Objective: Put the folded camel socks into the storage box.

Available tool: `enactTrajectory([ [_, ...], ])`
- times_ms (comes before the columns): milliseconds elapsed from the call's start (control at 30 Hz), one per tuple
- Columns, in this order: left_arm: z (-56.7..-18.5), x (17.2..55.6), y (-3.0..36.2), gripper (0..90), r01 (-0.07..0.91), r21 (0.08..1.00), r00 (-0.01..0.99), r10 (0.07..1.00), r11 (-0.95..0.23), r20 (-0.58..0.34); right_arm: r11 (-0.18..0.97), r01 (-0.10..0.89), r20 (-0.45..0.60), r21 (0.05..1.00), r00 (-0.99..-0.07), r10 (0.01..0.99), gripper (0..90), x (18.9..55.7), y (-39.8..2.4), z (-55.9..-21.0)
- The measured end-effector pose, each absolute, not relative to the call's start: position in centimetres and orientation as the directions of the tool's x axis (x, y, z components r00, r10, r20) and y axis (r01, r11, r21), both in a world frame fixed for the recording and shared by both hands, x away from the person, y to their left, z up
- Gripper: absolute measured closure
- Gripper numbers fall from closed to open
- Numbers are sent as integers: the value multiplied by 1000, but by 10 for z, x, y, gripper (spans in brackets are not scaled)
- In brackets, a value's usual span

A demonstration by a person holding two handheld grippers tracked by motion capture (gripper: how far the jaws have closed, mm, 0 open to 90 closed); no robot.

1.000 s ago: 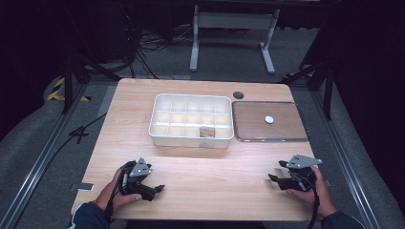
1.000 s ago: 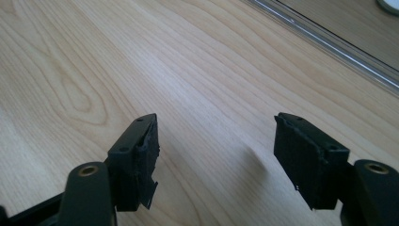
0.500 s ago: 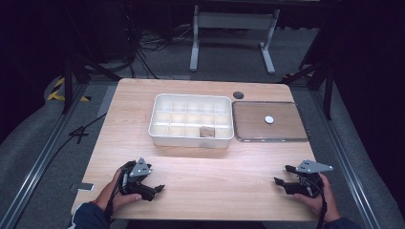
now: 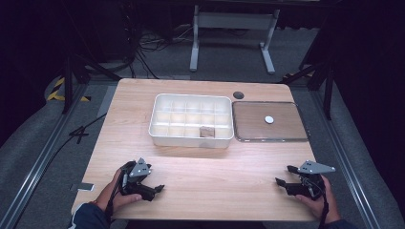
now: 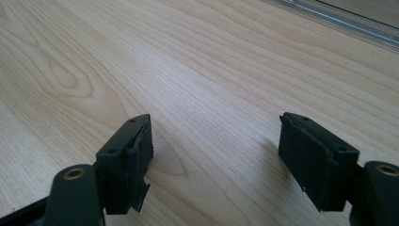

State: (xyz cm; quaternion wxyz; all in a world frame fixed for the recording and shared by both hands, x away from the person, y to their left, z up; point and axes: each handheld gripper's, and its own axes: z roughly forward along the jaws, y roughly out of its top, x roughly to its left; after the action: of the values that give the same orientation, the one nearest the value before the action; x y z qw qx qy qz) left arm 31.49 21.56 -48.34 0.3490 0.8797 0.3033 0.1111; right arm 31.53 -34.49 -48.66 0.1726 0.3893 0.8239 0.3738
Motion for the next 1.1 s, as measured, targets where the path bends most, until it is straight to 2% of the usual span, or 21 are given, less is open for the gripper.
enactTrajectory([
  [1100, -483, 317, 215, 81, 451, 678, 794, 608, -581, -6, 417, 515, 8, 749, -636, 772, 266, 315, -345, -486],
])
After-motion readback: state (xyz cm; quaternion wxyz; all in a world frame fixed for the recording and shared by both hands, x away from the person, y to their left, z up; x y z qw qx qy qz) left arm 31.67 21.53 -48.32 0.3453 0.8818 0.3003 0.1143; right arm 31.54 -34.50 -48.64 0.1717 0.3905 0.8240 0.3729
